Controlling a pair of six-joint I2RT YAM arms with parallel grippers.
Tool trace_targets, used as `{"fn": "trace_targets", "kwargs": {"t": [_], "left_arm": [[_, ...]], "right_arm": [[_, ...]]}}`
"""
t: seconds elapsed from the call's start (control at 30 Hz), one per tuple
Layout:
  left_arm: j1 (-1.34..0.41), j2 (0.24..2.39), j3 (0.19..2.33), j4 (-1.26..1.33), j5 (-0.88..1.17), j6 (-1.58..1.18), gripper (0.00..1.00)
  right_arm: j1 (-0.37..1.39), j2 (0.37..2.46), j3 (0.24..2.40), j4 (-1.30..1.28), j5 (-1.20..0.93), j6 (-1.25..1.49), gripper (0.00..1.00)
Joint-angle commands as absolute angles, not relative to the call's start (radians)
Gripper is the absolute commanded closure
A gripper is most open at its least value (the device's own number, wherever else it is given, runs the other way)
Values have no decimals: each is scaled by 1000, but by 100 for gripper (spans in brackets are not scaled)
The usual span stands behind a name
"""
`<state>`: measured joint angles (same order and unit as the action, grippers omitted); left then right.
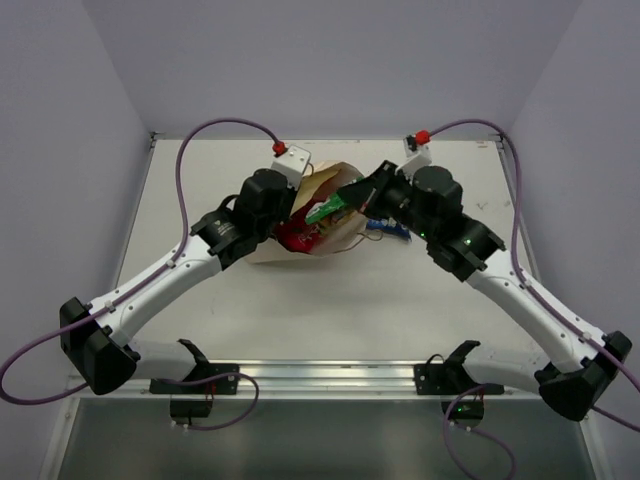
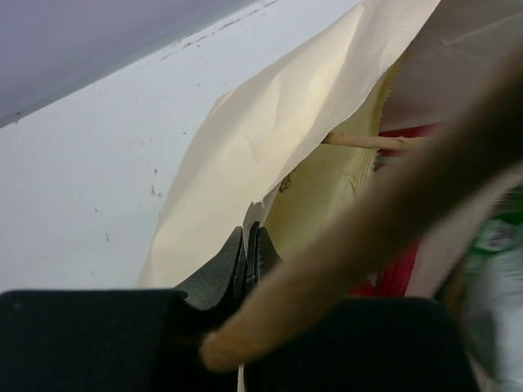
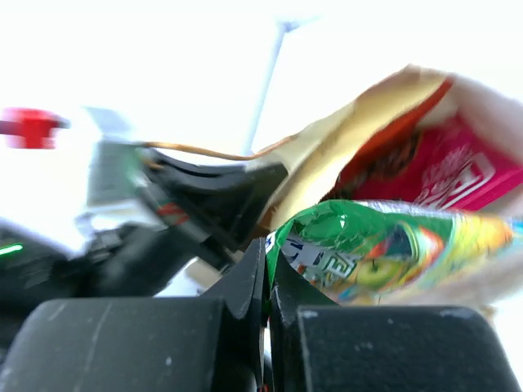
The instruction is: Take the snacks out of the paper bag
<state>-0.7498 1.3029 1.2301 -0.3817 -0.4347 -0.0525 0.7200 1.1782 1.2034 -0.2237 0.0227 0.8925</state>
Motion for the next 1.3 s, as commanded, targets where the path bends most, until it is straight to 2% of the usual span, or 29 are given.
{"fn": "trace_targets", "kwargs": {"t": [0.0, 0.2, 0.37, 0.63, 0.77, 0.9, 1.0, 1.03, 1.1, 1.13, 1.23, 1.27], "left_arm": [[-712, 1310, 1215, -399, -532, -71, 100], [-632, 1318, 1210, -411, -522, -72, 100], [-577, 1313, 1209, -408, -497, -46, 100], [-555, 1313, 1244, -393, -489, -5, 100], [-555, 1307, 1256, -390, -417, 49, 100], [-557, 1286, 1269, -399, -374, 71, 100], [-555, 1276, 1305, -420, -354, 86, 100], [-557, 1275, 1318, -439, -350, 90, 100], [-555, 1278, 1351, -455, -341, 95, 100], [-555, 1278, 1359, -460, -328, 101, 100], [-555, 1275, 1373, -471, -305, 107, 100], [-555, 1275, 1377, -479, -301, 109, 100]], "right_arm": [[663, 1106, 1270, -305, -27, 793, 100], [499, 994, 1367, -406, -43, 726, 100], [306, 963, 1319, -433, 37, 735, 100], [6, 1113, 1085, -241, -21, 824, 100], [-54, 1146, 892, -85, -2, 851, 100], [-61, 1083, 705, -67, -5, 893, 98], [-61, 985, 577, -142, -9, 952, 86], [-61, 957, 545, -205, -8, 965, 74], [-61, 905, 538, -280, -2, 968, 60], [-61, 853, 546, -372, 8, 954, 44], [-60, 767, 604, -512, 32, 902, 22], [-60, 752, 647, -540, 28, 882, 18]]}}
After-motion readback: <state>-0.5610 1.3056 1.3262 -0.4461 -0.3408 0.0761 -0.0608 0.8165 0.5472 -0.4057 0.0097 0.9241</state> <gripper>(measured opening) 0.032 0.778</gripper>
